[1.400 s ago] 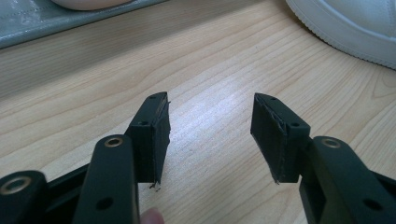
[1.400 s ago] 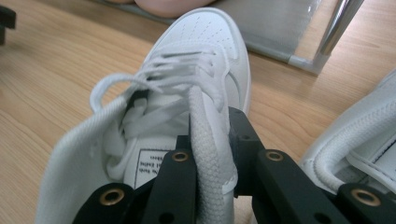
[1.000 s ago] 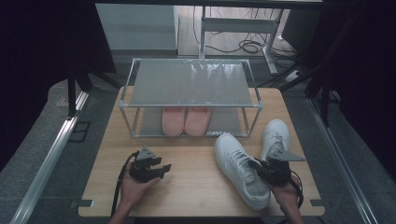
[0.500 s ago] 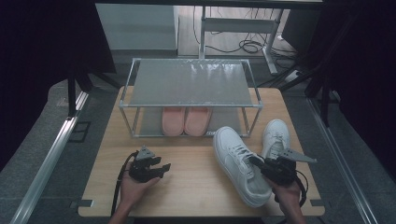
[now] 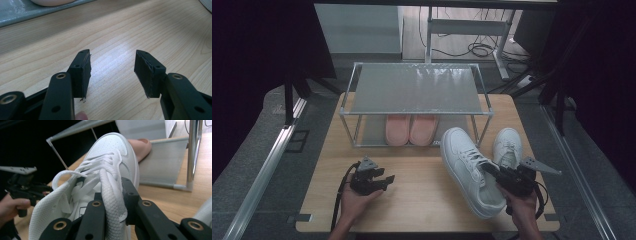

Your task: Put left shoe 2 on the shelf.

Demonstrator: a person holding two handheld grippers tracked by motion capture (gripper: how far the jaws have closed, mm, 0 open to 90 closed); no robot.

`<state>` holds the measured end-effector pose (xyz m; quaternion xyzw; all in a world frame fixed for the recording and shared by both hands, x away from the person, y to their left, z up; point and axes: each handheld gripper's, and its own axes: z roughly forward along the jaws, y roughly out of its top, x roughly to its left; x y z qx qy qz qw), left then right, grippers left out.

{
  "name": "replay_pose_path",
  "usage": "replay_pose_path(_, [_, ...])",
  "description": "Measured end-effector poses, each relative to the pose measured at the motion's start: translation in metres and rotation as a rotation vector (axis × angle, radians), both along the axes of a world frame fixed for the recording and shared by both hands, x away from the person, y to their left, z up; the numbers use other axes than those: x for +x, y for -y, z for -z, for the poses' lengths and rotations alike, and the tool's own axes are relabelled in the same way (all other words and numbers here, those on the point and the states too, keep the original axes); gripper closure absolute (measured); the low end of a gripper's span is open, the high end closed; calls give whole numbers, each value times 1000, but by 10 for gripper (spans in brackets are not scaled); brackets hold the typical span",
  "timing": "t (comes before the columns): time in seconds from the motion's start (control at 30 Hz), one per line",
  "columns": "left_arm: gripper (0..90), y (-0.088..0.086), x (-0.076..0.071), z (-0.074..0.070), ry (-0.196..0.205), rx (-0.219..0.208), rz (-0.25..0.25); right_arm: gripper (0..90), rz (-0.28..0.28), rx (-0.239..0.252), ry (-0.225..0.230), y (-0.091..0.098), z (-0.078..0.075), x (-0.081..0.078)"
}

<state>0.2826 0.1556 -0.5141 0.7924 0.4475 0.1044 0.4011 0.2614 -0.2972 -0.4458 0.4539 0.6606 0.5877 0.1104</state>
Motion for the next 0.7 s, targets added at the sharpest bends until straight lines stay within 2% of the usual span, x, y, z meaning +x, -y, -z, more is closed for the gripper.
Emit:
replay_pose_path(0.17, [478, 0, 0, -1, 1, 0, -3, 824, -7, 52, 13, 1, -9, 1])
replay_pose_path(0.37, [478, 1, 0, 0, -3, 4, 2, 824, -6, 86, 43, -1, -20, 3])
replay_pose_path(0.7, [478, 0, 0, 0, -2, 1, -1, 824, -12, 109, 69, -13, -32, 12])
